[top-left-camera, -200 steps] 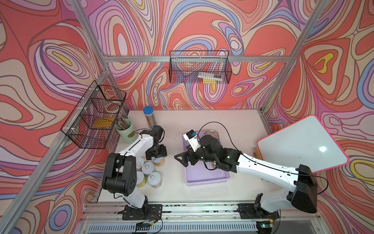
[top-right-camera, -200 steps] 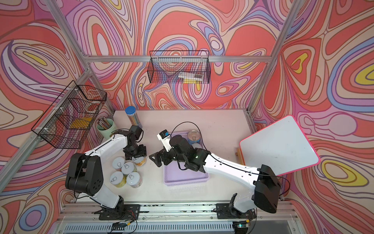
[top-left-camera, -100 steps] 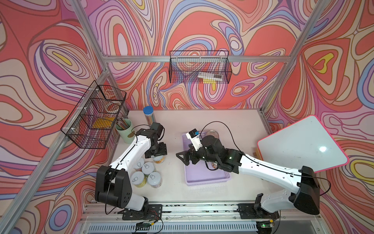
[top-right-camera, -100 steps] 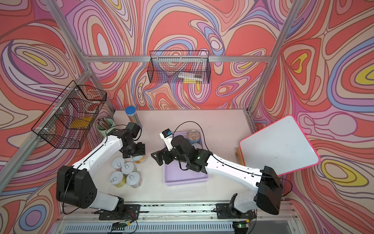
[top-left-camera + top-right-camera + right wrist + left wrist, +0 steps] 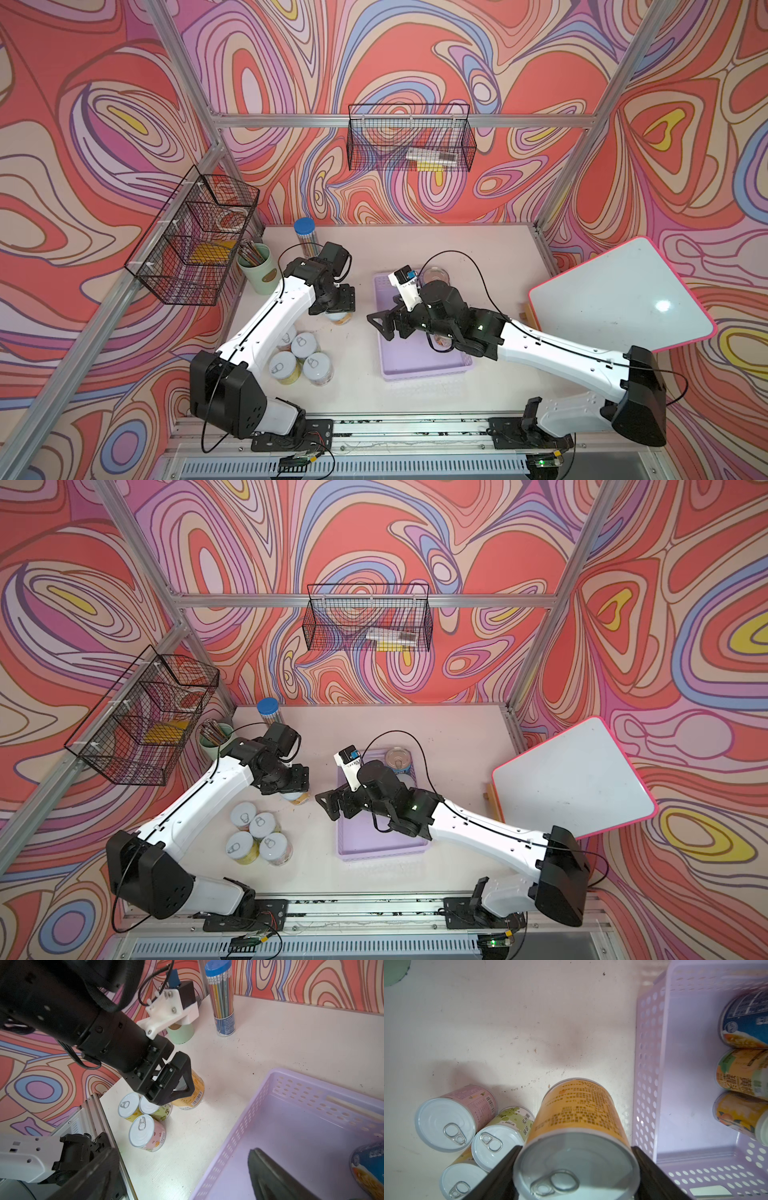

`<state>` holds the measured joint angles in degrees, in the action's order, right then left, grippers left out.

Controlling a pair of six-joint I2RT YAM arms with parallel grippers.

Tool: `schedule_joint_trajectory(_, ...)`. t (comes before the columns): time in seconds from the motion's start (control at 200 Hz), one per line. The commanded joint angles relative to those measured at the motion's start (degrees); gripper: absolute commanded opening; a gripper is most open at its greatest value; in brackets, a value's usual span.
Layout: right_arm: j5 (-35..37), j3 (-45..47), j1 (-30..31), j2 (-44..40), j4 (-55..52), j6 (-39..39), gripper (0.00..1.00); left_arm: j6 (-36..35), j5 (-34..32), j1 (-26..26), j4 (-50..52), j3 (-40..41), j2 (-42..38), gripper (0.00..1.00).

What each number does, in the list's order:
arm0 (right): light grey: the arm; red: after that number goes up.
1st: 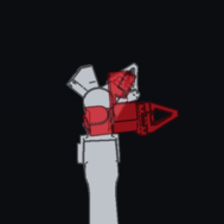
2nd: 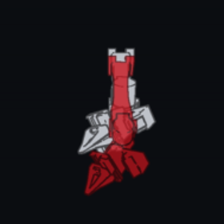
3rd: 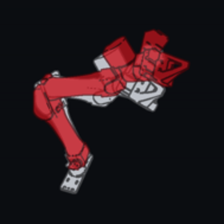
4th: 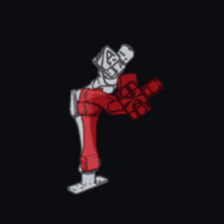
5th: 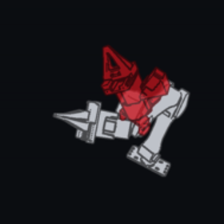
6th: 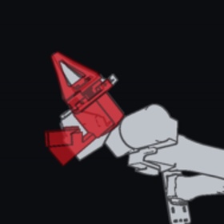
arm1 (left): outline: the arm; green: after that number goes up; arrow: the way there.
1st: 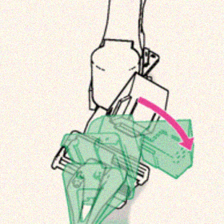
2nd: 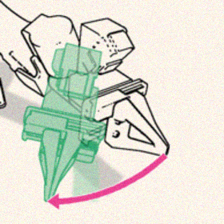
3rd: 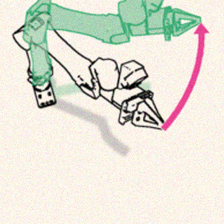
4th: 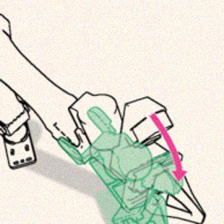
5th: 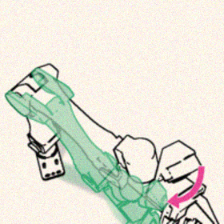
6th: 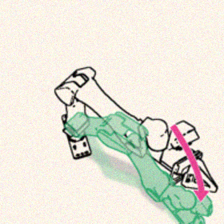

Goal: Put the canned food in the basket
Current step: Pick up the canned food from the center of the board, then place the canned food in the basket.

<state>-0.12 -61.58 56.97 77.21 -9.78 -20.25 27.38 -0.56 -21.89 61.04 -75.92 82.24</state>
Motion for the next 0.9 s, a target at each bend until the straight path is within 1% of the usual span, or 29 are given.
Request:
schedule_joint_trajectory(0.0, 2.65, 1.41, -0.32, -2.14, -1.27, -0.14, 0.98, -0.70, -0.34, -1.75, 0.84, -3.27, -0.67, 0.72)
schedule_joint_trajectory(0.215, 5.07, 3.11, -0.88, -4.88, -3.17, -0.23, 0.98, -0.28, -0.76, -5.07, 0.67, -6.20, 2.02, 0.71)
schedule_joint_trajectory(0.516, 5.51, 4.62, -3.26, -7.72, -6.43, -0.68, 0.98, 0.13, -1.29, -9.84, 0.31, -11.82, 7.73, 0.70)
schedule_joint_trajectory(0.896, 5.56, 8.08, -9.41, -14.40, -11.66, -1.97, 0.98, -1.03, -1.42, -15.41, -0.80, -21.12, 18.06, 0.69)
